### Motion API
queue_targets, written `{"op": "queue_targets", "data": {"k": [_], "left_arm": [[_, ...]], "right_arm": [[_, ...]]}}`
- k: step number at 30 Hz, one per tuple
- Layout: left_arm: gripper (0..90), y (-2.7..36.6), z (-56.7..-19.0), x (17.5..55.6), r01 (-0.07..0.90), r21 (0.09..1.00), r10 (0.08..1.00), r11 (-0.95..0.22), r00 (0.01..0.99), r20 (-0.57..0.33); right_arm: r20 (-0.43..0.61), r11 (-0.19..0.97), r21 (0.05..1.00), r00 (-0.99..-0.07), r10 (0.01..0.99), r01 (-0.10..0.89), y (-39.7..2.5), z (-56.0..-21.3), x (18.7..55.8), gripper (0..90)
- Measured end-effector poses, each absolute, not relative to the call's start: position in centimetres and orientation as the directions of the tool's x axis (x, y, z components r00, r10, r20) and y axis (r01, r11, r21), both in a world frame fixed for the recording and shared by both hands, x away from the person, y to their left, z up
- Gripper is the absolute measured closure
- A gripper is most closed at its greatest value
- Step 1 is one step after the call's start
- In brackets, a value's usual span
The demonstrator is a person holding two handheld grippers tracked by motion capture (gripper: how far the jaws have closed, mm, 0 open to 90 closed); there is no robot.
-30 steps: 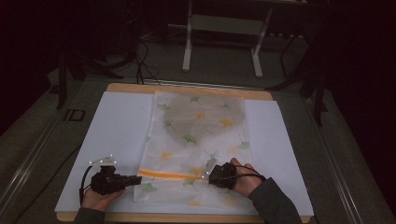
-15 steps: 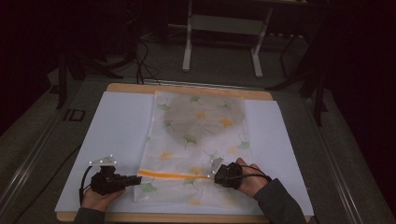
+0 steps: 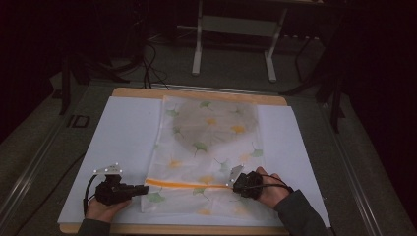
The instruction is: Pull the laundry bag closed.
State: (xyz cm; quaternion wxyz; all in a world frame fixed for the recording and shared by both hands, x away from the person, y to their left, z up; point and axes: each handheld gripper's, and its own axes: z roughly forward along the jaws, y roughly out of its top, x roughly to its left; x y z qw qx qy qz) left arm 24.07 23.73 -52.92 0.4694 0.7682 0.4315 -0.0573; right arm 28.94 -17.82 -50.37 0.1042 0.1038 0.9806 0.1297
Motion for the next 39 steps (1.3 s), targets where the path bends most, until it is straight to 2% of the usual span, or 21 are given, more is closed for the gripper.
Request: {"op": "queue_targets", "data": {"k": [39], "left_arm": [[88.3, 23.8, -53.0, 24.1, 0.716, 0.673, 0.608, -0.187, 0.622, -0.493]], "right_arm": [[-0.196, 0.928, 0.27, -0.929, 0.314, 0.257, -22.5, -49.6, 29.1, 90.0]]}}
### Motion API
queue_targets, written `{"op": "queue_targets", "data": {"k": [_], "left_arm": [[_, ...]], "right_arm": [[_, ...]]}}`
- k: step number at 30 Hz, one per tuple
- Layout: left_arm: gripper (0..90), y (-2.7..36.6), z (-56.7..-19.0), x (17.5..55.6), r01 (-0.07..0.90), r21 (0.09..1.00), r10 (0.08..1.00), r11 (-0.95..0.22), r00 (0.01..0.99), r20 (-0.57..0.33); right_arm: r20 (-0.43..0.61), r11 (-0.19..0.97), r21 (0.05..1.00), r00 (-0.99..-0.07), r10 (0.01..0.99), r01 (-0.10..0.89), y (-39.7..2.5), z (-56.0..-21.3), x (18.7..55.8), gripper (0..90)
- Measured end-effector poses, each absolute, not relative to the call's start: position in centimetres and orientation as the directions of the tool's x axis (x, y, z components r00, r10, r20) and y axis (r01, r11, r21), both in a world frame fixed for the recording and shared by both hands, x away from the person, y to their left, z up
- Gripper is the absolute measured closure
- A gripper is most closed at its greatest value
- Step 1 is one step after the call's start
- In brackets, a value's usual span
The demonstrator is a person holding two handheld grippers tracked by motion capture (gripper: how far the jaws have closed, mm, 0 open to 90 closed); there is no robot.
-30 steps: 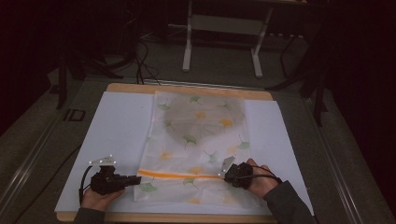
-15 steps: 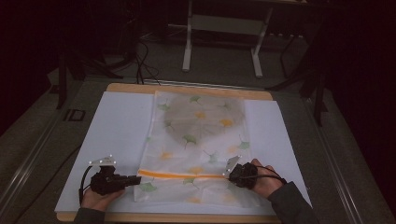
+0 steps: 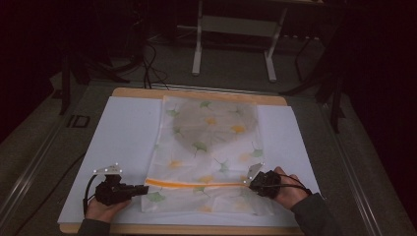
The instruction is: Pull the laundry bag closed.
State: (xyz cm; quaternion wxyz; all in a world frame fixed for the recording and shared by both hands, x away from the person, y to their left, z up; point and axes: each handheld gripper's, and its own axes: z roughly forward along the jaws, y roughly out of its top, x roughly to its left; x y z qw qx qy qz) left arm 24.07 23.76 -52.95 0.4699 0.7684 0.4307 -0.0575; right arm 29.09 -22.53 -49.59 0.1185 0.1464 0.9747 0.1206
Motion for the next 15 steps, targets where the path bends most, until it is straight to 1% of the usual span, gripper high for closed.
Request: {"op": "queue_targets", "data": {"k": [2, 7, 13, 15], "left_arm": [[88.3, 23.8, -52.9, 24.1, 0.716, 0.673, 0.609, -0.187, 0.622, -0.493], [88.3, 23.8, -52.9, 24.1, 0.716, 0.673, 0.608, -0.184, 0.621, -0.495], [88.3, 23.8, -52.9, 24.1, 0.717, 0.673, 0.608, -0.182, 0.62, -0.495], [88.3, 23.8, -52.9, 24.1, 0.716, 0.674, 0.606, -0.182, 0.621, -0.497]], "right_arm": [[-0.196, 0.926, 0.277, -0.928, 0.316, 0.257, -22.6, -49.4, 29.1, 90.0], [-0.209, 0.931, 0.256, -0.926, 0.315, 0.259, -23.0, -49.4, 29.2, 90.0], [-0.211, 0.924, 0.262, -0.918, 0.336, 0.278, -23.9, -49.2, 29.2, 90.0], [-0.218, 0.926, 0.251, -0.915, 0.34, 0.284, -24.1, -49.3, 29.1, 90.0]]}}
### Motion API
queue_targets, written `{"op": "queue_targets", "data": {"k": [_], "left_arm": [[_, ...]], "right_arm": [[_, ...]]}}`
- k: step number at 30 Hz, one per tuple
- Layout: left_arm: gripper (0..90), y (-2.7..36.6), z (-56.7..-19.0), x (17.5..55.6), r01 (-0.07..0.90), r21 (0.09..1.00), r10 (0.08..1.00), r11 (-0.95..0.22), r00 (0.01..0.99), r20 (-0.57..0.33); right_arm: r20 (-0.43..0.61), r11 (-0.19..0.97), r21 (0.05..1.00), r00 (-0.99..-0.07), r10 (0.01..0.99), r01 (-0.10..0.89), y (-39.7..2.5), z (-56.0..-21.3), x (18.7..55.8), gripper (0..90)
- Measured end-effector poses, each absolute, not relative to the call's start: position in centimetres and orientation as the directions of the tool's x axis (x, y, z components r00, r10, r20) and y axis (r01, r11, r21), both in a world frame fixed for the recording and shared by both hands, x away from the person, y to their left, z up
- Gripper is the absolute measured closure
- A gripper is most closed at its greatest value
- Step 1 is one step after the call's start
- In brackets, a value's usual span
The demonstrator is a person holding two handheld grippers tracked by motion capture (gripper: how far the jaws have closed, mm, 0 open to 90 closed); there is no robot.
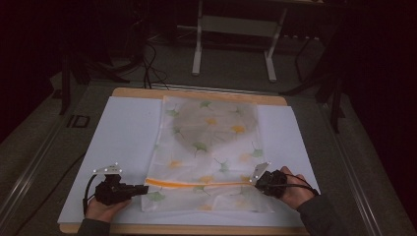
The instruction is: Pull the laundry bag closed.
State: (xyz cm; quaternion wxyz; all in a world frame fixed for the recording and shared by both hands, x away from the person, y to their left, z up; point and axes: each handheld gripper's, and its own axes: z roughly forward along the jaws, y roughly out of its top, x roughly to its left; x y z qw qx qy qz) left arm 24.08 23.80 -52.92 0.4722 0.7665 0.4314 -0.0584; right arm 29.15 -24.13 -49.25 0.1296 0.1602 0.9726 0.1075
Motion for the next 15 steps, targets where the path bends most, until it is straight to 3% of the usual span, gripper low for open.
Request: {"op": "queue_targets", "data": {"k": [15], "left_arm": [[88.3, 23.9, -52.9, 24.1, 0.719, 0.672, 0.607, -0.178, 0.618, -0.5]], "right_arm": [[-0.231, 0.919, 0.244, -0.902, 0.364, 0.309, -25.6, -48.9, 29.2, 90.0]]}}
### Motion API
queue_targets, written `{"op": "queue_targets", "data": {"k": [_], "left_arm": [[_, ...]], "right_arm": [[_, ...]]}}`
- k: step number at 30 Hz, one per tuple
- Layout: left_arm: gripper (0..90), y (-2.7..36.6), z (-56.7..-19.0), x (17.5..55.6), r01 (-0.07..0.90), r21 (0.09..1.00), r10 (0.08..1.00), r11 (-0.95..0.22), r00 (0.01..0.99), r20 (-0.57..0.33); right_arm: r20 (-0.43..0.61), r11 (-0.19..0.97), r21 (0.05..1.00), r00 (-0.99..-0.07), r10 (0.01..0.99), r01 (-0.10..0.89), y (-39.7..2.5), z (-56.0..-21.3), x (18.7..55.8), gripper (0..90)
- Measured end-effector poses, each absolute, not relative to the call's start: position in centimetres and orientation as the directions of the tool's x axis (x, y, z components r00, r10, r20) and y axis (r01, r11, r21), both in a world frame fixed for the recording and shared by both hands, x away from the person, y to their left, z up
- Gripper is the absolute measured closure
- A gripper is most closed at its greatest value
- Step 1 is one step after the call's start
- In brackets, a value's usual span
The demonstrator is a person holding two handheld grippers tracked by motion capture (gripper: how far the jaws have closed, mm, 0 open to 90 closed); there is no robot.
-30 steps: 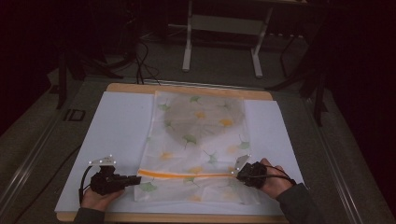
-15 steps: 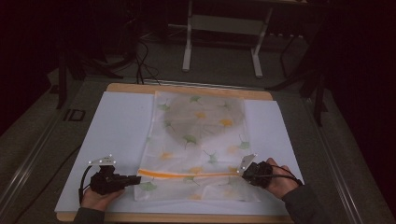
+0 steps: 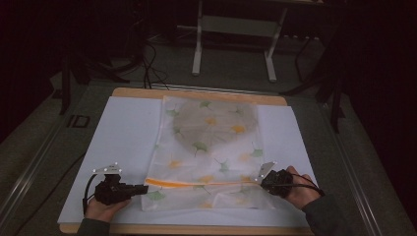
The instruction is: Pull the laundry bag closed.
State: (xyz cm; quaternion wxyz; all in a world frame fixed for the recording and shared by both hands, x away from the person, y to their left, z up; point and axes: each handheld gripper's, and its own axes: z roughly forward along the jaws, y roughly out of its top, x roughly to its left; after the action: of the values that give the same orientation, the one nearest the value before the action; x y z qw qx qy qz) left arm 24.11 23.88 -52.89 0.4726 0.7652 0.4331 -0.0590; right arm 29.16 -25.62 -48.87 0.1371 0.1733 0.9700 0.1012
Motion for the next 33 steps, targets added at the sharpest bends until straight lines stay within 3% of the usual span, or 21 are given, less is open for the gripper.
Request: {"op": "queue_targets", "data": {"k": [14, 17, 25, 33], "left_arm": [[88.0, 23.6, -53.4, 24.1, 0.739, 0.642, 0.604, -0.206, 0.612, -0.51], [83.2, 23.4, -53.7, 24.0, 0.743, 0.629, 0.613, -0.228, 0.612, -0.5], [70.8, 24.5, -53.3, 23.8, 0.731, 0.66, 0.641, -0.176, 0.594, -0.487], [69.1, 25.4, -52.9, 23.6, 0.697, 0.702, 0.687, -0.145, 0.582, -0.435]], "right_arm": [[-0.182, 0.896, 0.275, -0.896, 0.404, 0.348, -27.8, -49.7, 27.9, 90.0], [-0.18, 0.894, 0.278, -0.895, 0.407, 0.351, -27.9, -49.7, 27.9, 89.9], [-0.089, 0.823, 0.363, -0.863, 0.498, 0.438, -29.2, -49.9, 27.8, 68.1], [-0.001, 0.708, 0.496, -0.815, 0.579, 0.502, -30.9, -49.9, 27.9, 59.5]]}}
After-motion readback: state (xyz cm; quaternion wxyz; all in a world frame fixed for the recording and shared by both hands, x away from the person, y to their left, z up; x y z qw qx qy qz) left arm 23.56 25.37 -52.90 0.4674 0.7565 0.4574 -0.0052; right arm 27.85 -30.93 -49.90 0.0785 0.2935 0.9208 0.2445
